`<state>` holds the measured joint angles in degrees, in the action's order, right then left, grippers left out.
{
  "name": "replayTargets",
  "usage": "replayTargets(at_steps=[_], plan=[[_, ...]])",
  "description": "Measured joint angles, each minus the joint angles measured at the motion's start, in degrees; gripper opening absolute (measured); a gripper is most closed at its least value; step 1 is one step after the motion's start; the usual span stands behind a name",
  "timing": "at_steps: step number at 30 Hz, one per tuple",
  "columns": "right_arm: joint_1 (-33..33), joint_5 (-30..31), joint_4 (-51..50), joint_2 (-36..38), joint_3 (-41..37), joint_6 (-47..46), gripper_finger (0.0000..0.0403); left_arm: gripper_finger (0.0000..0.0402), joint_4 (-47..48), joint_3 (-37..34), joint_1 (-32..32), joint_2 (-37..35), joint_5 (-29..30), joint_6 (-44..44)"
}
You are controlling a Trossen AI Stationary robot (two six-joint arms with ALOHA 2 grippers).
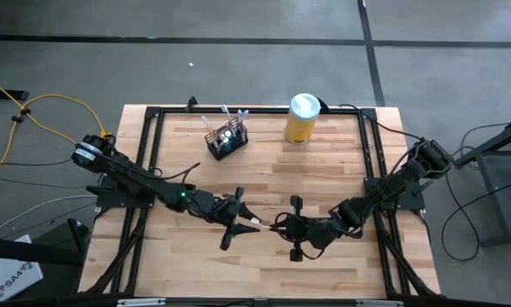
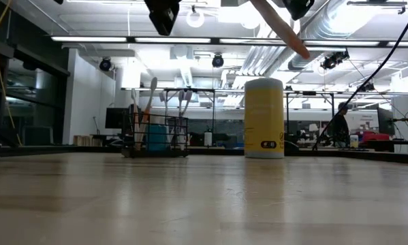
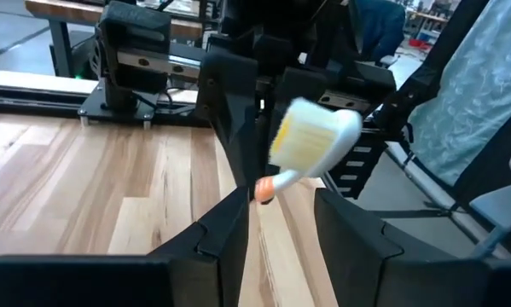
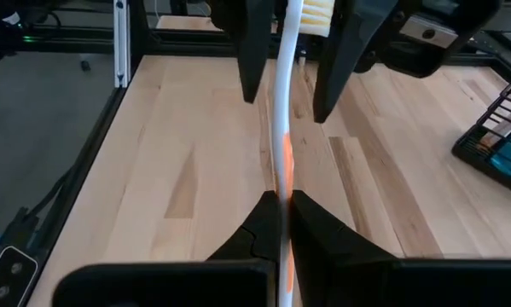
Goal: Pick & Place toothbrushing station
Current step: Put the orange toothbrush into the left section of the wire organizer
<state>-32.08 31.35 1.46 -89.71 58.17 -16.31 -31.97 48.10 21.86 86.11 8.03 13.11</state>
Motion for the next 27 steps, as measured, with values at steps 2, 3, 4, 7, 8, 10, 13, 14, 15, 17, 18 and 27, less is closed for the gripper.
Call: replayTargets(at_steps=[2, 3, 4, 7, 8, 10, 13, 14, 15, 17, 18, 27], plan=[[0.0, 0.0, 0.1, 0.0, 0.0, 0.1, 0.0004, 0.0131, 0.0, 0.1, 0.0, 0.0, 0.0, -0.8], [0.0, 0.0, 0.1, 0.0, 0.0, 0.1, 0.0004, 0.0131, -0.2, 0.2, 0.0, 0.0, 0.0, -1.1], [0.0, 0.0, 0.1, 0.0, 0.0, 0.1, 0.0004, 0.0131, -0.4, 0.2, 0.0, 0.0, 0.1, -1.3], [0.0, 0.0, 0.1, 0.0, 0.0, 0.1, 0.0004, 0.0131, -1.8, 0.2, 0.0, 0.0, 0.1, -2.3], [0.0, 0.0, 0.1, 0.0, 0.0, 0.1, 0.0004, 0.0131, -2.1, 0.2, 0.0, 0.0, 0.1, -2.4], [0.0, 0.0, 0.1, 0.0, 0.0, 0.1, 0.0004, 0.0131, -2.0, 0.2, -0.1, 0.0, 0.2, -2.4], [0.0, 0.0, 0.1, 0.0, 0.0, 0.1, 0.0004, 0.0131, -2.5, 0.2, -0.4, 0.0, 0.2, -2.4], [0.0, 0.0, 0.2, 0.0, 0.0, 0.1, 0.0004, 0.0131, -2.7, 0.2, -0.4, 0.0, 0.2, -2.4], [0.0, 0.0, 0.3, 0.0, 0.0, 0.1, 0.0004, 0.0131, -2.8, 0.2, -0.4, 0.0, 0.2, -2.4], [0.0, 0.0, 0.6, 0.0, 0.0, 0.2, 0.0004, 0.0131, -3.1, 0.2, -0.4, 0.0, 0.7, -2.6], [0.0, 0.1, 0.6, 0.0, 0.0, 0.3, 0.0004, 0.0131, -3.4, 0.2, -0.4, 0.0, 0.9, -2.8], [0.4, 0.4, 2.0, 0.0, 0.0, 1.7, 0.0004, 0.0131, -4.3, 0.2, -0.4, 0.0, 0.9, -2.9]])
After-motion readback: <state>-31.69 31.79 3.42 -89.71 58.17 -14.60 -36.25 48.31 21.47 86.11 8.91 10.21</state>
